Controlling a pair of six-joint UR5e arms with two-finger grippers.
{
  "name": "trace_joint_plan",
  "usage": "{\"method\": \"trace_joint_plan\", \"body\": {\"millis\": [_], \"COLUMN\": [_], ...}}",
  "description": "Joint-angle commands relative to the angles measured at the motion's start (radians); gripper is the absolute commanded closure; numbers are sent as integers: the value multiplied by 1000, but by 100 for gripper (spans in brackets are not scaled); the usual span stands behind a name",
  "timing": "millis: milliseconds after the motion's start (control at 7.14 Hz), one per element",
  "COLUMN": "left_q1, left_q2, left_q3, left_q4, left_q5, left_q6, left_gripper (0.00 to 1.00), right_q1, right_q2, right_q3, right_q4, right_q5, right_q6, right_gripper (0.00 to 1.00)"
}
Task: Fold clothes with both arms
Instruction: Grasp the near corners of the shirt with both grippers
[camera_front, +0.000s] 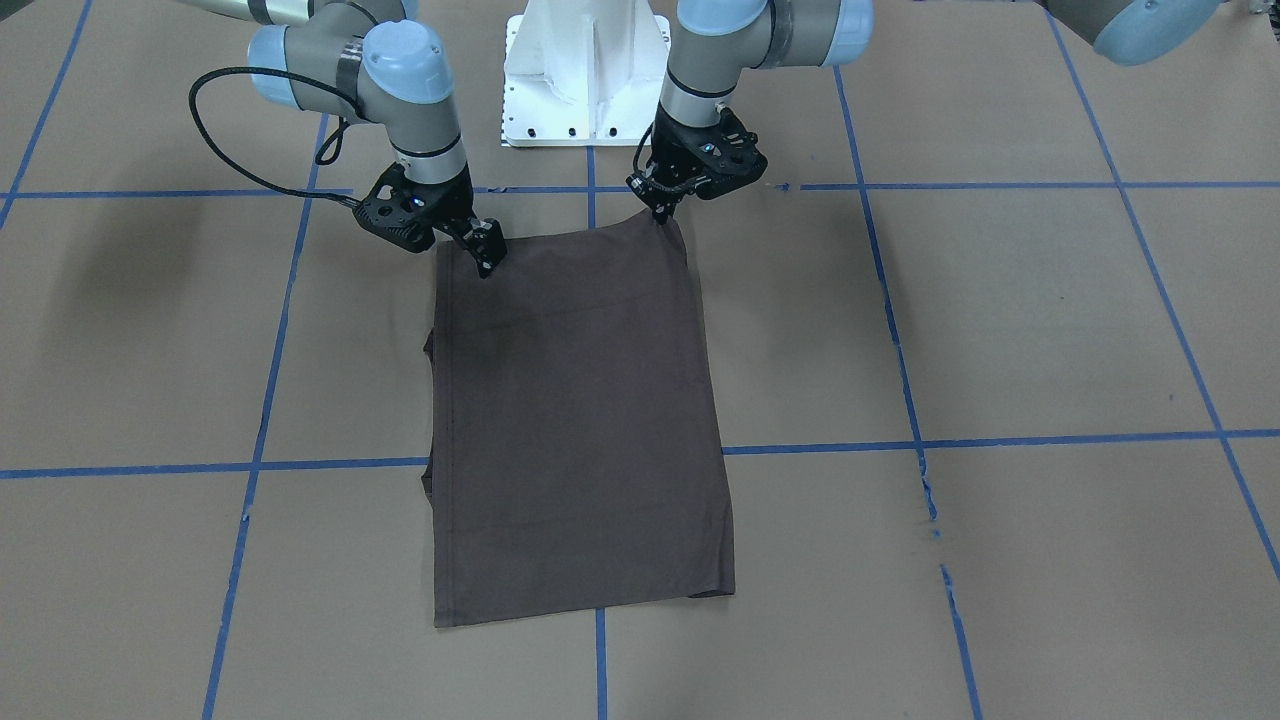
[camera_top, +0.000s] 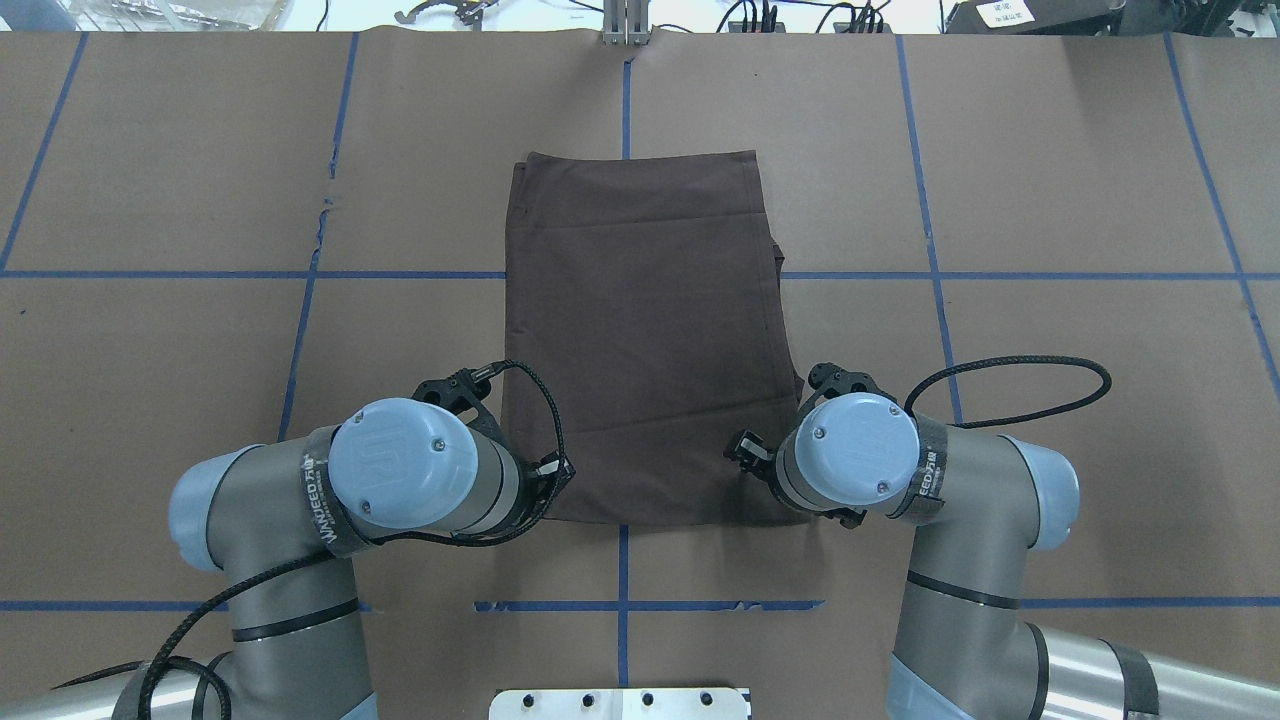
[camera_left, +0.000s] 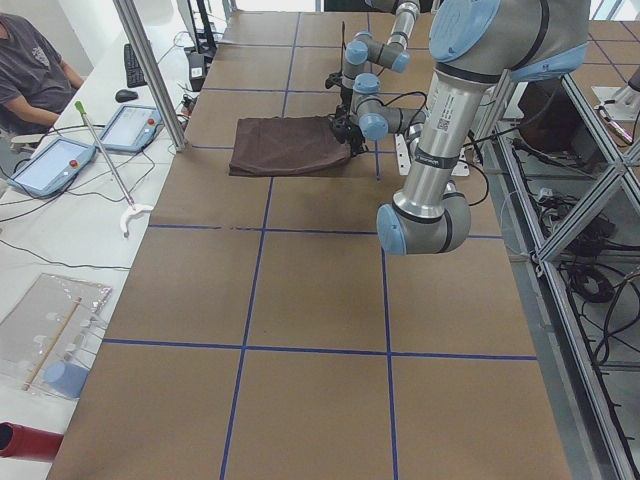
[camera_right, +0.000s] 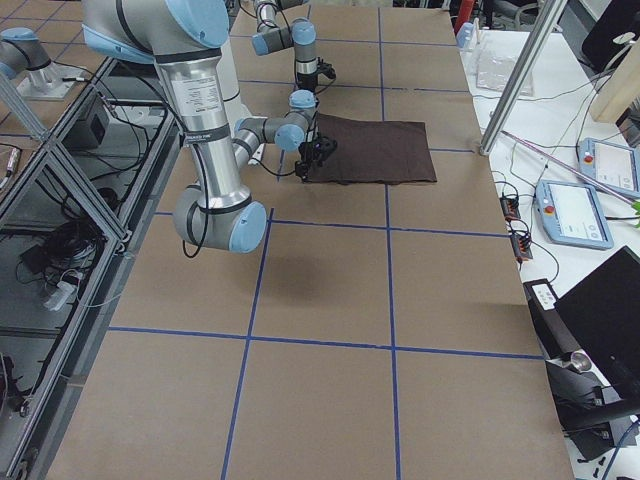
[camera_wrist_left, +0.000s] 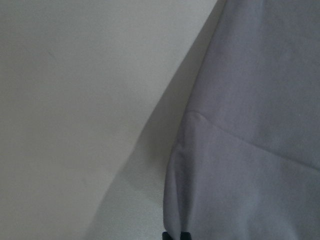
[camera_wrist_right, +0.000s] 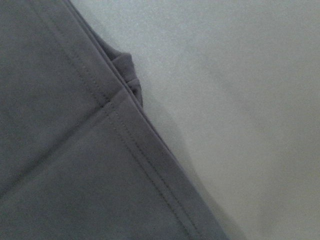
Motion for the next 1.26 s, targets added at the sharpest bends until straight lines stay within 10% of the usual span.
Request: {"method": "trace_joint_plan", "body": {"millis": [0,280,560,981,1121], "left_q1": [-1,-1,-1,-1,-1], "left_q2": [0,0,1,0,1], "left_q3": [-3,-5,-6,-8,-8], "left_q4": [0,0,2,2,3], "left_q5": [0,0,0,0,0], "left_q6": [-1,0,-1,-1,-1], "left_gripper": [100,100,100,100,100], "right_q1": [-1,0,0,2,3], "right_q2": [0,2,5,8,8], "right_q3": [-3,-1,-1,2,3], "right_q4": [0,0,0,0,0], "right_q5": [0,0,3,8,8], "right_q6": [0,0,2,2,2], "right_gripper": [0,12,62,97,77]}}
